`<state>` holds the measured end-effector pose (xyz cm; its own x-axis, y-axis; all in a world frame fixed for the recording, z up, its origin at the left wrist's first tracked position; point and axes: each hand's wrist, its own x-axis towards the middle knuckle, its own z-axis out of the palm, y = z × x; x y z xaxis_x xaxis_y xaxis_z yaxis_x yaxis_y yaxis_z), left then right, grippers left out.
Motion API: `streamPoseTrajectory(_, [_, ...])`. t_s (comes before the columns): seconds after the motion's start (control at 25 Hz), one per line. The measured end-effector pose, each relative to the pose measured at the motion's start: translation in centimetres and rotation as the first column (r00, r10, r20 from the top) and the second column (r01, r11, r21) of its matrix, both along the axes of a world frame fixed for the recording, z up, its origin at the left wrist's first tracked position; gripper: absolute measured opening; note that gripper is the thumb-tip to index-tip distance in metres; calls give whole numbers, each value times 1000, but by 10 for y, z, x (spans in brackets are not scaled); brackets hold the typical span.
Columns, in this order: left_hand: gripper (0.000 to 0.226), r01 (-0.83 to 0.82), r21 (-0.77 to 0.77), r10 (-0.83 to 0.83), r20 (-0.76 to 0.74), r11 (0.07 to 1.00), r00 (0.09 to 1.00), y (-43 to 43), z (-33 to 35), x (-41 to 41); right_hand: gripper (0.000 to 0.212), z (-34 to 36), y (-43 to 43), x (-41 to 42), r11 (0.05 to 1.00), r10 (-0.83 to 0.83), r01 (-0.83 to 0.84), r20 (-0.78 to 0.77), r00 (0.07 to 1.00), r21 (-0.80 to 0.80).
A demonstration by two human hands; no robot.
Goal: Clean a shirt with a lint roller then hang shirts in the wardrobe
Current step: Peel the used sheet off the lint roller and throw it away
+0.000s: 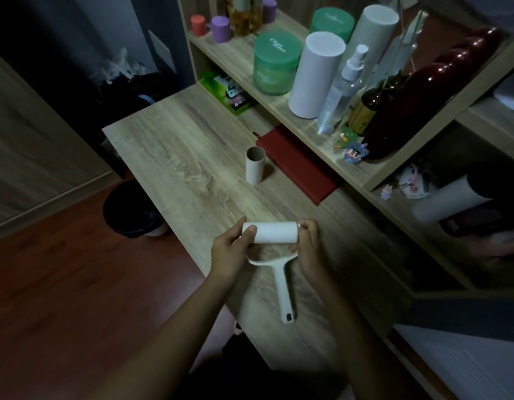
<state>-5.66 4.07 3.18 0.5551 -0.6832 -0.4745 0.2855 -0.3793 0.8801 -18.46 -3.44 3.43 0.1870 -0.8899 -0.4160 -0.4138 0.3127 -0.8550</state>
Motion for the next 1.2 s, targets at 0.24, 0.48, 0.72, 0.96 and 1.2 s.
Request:
streamPoseTrajectory(0.24, [49,-58,24,60,-92,998,994,0,-9,-3,30,-3,2,0,1000,-11,13,120,993,-15])
streamPoseTrajectory(0.48, [44,-205,49,210,-265,978,941,0,-11,-3,30,-9,-7,-2,994,93,-90,54,994,-55])
streamPoseTrajectory(0.72, [36,-251,107,273,-399,962,875,2,2,-10,34,-6,-10,-13,987,161,-160,44,986,-30])
streamPoseTrajectory(0.96, [32,-337,134,358,-486,932,797,5,2,-10,14,-14,-14,-24,985,168,-168,-31,985,-23])
streamPoseTrajectory(1.2, [35,-402,127,408,-502,907,762,8,-3,-2,17,-33,-12,-31,955,262,-287,-237,935,-73])
